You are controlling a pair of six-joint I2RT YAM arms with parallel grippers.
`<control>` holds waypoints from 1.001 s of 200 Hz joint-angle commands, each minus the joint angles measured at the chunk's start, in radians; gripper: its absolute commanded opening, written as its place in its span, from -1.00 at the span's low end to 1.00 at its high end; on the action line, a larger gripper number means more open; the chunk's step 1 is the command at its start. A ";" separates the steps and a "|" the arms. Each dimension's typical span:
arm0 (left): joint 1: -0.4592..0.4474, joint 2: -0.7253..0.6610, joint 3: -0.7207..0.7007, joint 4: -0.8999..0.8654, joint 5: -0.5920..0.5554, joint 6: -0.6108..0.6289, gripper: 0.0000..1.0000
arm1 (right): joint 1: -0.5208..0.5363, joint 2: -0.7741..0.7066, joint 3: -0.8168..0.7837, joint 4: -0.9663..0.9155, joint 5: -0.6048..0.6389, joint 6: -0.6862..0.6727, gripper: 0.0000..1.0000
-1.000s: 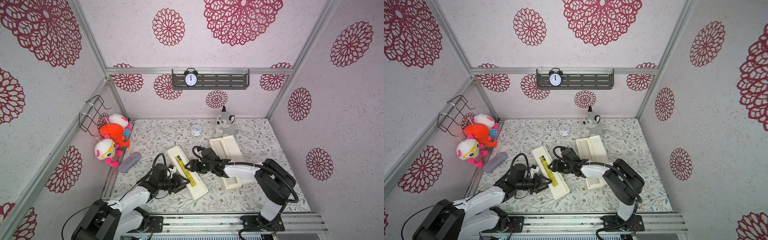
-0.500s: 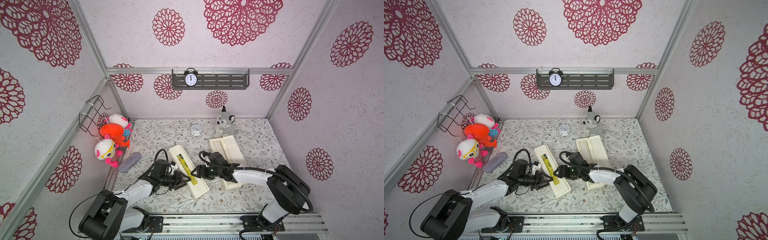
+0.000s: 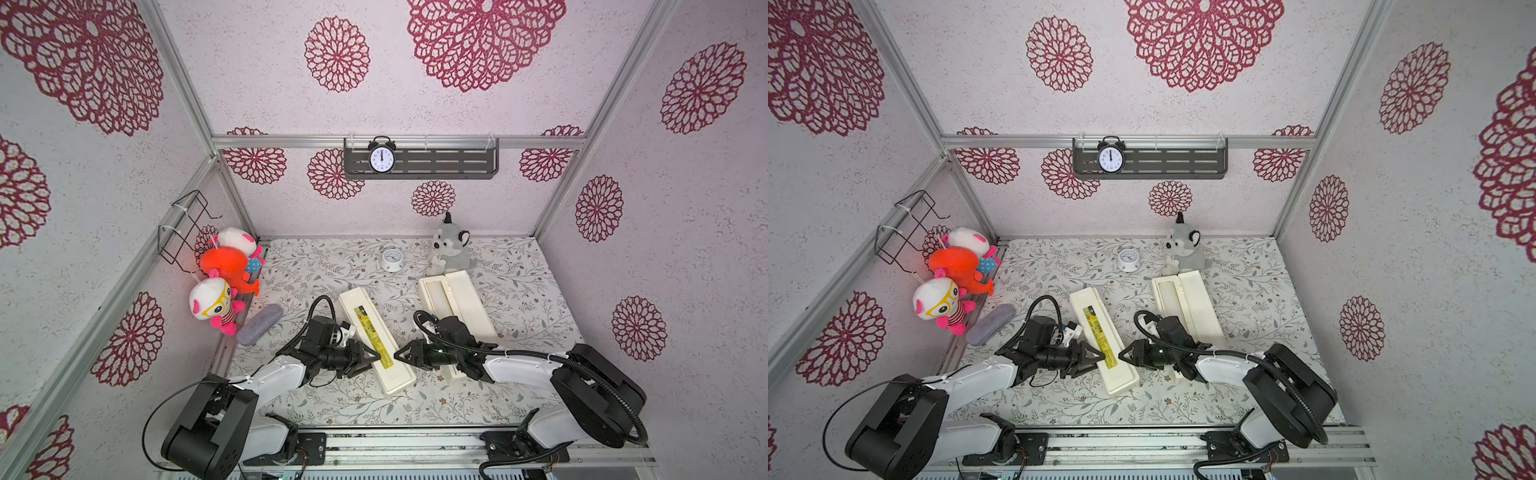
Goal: Put plastic wrap rolls into dispensers
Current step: Close the lid on the plastic wrap cutting box, then open the lid of the plastic wrap cutting box.
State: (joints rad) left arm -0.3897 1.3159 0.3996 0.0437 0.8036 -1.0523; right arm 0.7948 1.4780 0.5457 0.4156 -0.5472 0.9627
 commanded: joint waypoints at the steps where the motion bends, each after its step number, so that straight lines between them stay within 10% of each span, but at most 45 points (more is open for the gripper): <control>1: 0.006 0.058 -0.040 -0.167 -0.256 -0.009 -0.05 | 0.031 0.028 0.007 -0.126 -0.053 -0.011 0.18; 79: 0.165 -0.018 0.133 -0.286 -0.306 0.070 0.06 | 0.018 0.121 0.409 -0.699 0.304 -0.379 0.51; 133: 0.287 -0.140 0.193 -0.299 -0.404 0.055 0.09 | 0.036 0.242 0.666 -0.860 0.484 -0.511 0.97; 200: 0.377 -0.207 0.150 -0.322 -0.442 0.061 0.11 | 0.105 0.434 0.970 -0.957 0.579 -0.556 0.97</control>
State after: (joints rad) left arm -0.0330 1.1198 0.5762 -0.2825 0.3794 -0.9913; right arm 0.8749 1.8740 1.4384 -0.4664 -0.0315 0.4496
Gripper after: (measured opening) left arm 0.553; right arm 0.987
